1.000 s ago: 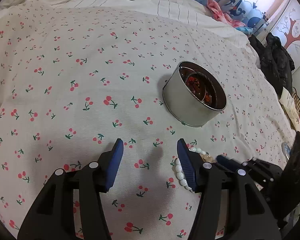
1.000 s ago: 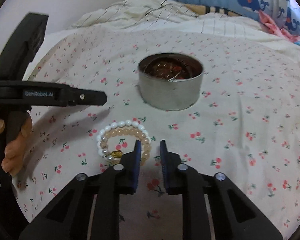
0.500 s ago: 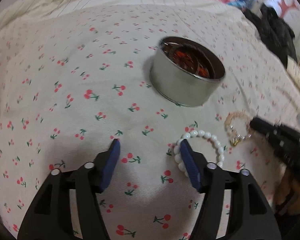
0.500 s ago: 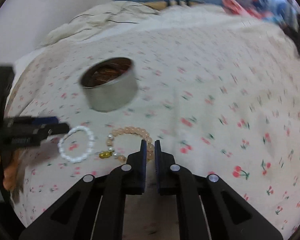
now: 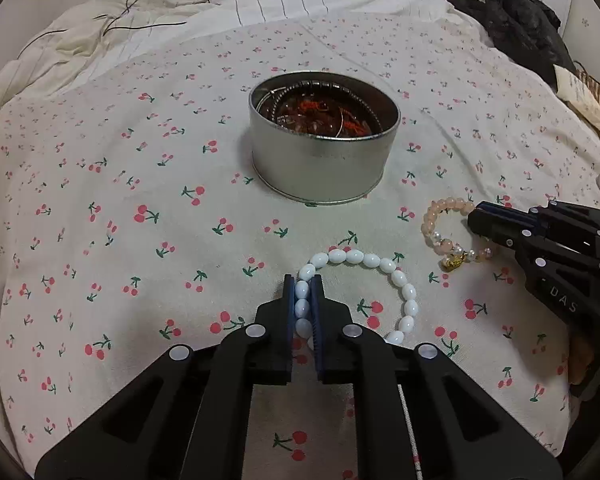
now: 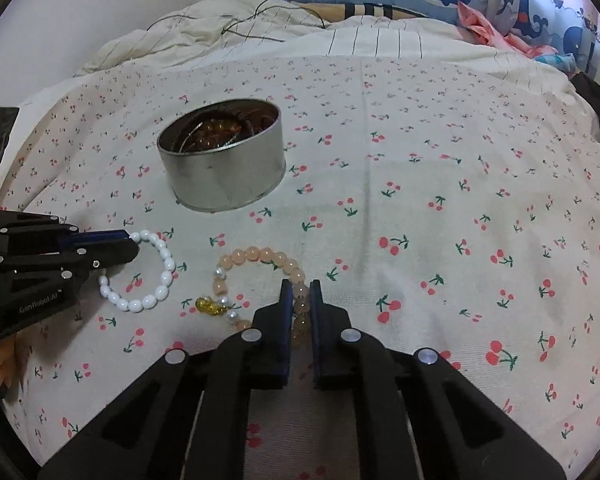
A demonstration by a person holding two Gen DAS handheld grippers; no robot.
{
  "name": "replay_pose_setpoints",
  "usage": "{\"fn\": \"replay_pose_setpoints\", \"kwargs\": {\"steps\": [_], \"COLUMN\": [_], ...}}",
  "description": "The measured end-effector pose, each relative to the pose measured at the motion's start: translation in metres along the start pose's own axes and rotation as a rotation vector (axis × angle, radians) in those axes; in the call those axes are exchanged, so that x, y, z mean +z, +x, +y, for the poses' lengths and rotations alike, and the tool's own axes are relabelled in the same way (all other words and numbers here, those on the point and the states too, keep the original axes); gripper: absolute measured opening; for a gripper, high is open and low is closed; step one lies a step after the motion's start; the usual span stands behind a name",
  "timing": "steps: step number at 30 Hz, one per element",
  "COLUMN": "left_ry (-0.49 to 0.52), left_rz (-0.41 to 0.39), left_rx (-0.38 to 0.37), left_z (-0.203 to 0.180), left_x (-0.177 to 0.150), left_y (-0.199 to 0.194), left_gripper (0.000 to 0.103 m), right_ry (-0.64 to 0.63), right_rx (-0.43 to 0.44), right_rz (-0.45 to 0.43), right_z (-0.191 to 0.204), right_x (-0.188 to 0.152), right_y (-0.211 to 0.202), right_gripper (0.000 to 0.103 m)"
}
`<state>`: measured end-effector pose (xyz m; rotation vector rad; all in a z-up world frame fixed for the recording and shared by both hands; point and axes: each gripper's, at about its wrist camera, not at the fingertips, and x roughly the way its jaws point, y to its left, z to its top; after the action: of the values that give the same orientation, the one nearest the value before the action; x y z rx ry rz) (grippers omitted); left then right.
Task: Organize jewelry
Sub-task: 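Grasp the white pearl bracelet with the left gripper while the right grasps the peach bead bracelet, then lower both bead bracelets into the silver tin and open both grippers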
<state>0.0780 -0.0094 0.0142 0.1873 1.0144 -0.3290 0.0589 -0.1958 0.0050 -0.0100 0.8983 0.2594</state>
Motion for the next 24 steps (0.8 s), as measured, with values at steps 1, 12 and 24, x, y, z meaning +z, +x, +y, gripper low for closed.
{"fn": "replay_pose_setpoints", "kwargs": {"steps": [1,12,24], "left_ry": [0.003,0.037,0.013], "left_rz": [-0.003,-0.061,-0.126], "left_rx": [0.001,0.040,-0.011], "left_z": [0.000,-0.004,0.002], "left_x": [0.000,0.002,0.014], "left_y": [0.000,-0.016,-0.044], "left_gripper": [0.007,0.007,0.007], "right_ry": [0.003,0.021,0.039], "right_rx": [0.001,0.013,0.055], "right_rz": [-0.005,-0.051,-0.139], "right_z": [-0.001,-0.004,-0.002], "right_x": [0.000,0.002,0.016], "right_y": [-0.001,-0.012,-0.037], "right_gripper": [0.009,0.009,0.008]}}
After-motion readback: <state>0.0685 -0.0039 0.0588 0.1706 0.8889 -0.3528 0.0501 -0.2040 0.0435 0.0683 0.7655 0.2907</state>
